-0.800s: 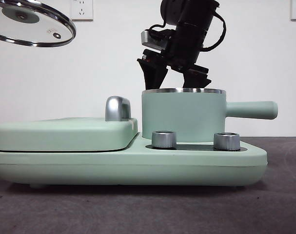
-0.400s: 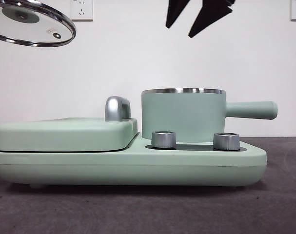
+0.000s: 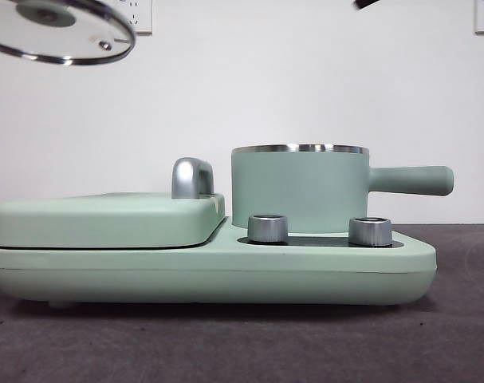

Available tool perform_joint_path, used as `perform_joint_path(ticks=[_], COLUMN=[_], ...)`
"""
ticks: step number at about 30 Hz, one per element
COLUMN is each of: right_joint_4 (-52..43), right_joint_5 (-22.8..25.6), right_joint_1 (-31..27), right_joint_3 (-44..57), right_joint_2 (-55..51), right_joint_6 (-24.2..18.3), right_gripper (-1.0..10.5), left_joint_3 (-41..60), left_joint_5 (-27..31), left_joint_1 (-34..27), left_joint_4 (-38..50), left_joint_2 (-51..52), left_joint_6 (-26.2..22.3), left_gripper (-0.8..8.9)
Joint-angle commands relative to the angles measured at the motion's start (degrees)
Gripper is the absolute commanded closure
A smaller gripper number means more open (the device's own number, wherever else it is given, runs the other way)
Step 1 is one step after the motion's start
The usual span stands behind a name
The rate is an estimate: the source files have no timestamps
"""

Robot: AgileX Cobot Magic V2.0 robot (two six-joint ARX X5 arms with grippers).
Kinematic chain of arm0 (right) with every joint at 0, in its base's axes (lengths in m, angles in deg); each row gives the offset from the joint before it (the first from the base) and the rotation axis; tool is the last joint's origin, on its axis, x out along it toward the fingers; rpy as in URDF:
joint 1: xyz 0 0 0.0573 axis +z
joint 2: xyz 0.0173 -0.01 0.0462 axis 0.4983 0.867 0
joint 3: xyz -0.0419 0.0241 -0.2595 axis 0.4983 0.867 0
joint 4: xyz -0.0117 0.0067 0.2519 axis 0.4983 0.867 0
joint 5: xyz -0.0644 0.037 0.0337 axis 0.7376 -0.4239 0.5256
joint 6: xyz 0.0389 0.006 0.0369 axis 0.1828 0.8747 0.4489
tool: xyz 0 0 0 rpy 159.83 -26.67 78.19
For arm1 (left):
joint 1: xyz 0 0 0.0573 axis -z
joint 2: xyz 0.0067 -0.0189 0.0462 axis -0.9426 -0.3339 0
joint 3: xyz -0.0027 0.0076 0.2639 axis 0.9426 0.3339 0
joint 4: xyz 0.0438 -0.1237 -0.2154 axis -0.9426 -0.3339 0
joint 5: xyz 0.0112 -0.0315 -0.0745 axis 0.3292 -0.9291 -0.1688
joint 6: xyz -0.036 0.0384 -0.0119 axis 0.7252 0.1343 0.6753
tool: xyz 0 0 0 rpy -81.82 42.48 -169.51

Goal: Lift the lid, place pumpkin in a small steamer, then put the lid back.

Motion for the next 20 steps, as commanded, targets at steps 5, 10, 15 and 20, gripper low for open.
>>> perform_joint_path(ticks=[5,10,15,20], right_joint_4=[0.13,3.76,8.24,10.27], right_joint_5=[4.26,7.87,8.07,8.28], right_joint_1=[0.33,0.33,0.33,0.33], right_joint_3=[9.18,12.98,14.32,14.32], right_joint_2=[-11.85,-18.51,-22.23,-23.39], right_joint_6=[1.64,2.25,3.13,4.15], right_gripper=[6.4,6.7,6.7,6.7], left_joint_3=[-0.87,-0.90,-1.03,-2.69], left_joint_5=[-0.44,-1.57,-1.77,-1.77], left_joint_1=[2.73,6.23,9.90,13.27], left_joint_4=[7.96,14.08,20.02,23.43], left_joint_2=[-4.20,-8.35,-13.42,-19.69], left_joint_6=[0.28,0.24,0.26,0.22], left_gripper=[7.99,7.99,7.99,7.99])
